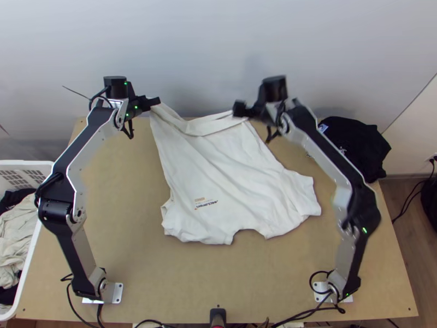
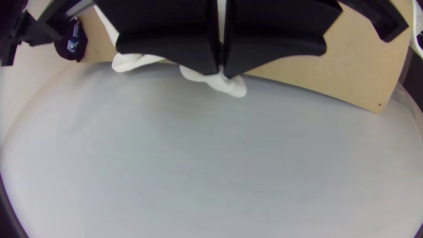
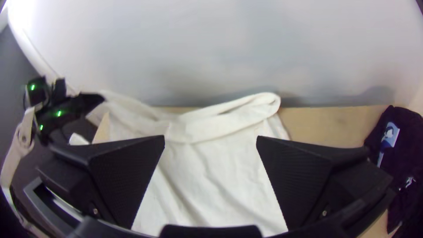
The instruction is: Fold the t-shirt
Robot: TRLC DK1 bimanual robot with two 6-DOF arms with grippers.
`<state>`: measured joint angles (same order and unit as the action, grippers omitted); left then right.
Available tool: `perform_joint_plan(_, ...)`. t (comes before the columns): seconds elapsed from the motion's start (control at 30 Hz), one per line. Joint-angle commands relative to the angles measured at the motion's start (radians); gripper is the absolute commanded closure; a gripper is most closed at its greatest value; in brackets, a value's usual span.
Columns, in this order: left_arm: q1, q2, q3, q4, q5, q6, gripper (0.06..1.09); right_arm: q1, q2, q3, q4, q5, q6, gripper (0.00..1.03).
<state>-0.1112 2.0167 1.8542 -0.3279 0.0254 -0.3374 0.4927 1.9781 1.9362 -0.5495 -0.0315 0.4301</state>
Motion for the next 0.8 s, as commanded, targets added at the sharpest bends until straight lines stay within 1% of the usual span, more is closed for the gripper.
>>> perform_joint_plan(0.0,-0.010,-0.009,0.000,-0.037,-0.001,-0.014,1.05,0.204,-0.286,-0.358,-0.017,-0.002,-0.056,0.06)
perform_joint_plan(0.13,-0.001,-0.026,-0.020,-0.043,-0.001,-0.015,1.05,0.351,-0.341,-0.480,-0.017,-0.002,-0.054,0.06)
perform_joint_plan(0.2,0.005,-0.033,-0.032,-0.043,-0.001,-0.015,1.05,0.415,-0.326,-0.482,-0.013,-0.002,-0.054,0.06)
perform_joint_plan(0.33,0.010,-0.062,-0.058,-0.053,-0.001,-0.018,1.05,0.515,-0.254,-0.419,-0.015,-0.007,-0.053,0.07)
perform_joint_plan(0.43,0.007,-0.098,-0.093,-0.051,-0.001,-0.023,1.05,0.570,-0.196,-0.367,-0.009,-0.013,-0.027,0.07)
perform_joint_plan(0.53,0.007,-0.124,-0.128,-0.051,-0.001,-0.032,1.05,0.610,-0.131,-0.309,-0.006,-0.044,0.018,0.07)
perform_joint_plan(0.77,0.004,-0.159,-0.170,-0.051,-0.001,-0.054,1.05,0.679,0.002,-0.240,0.000,-0.064,0.027,0.07)
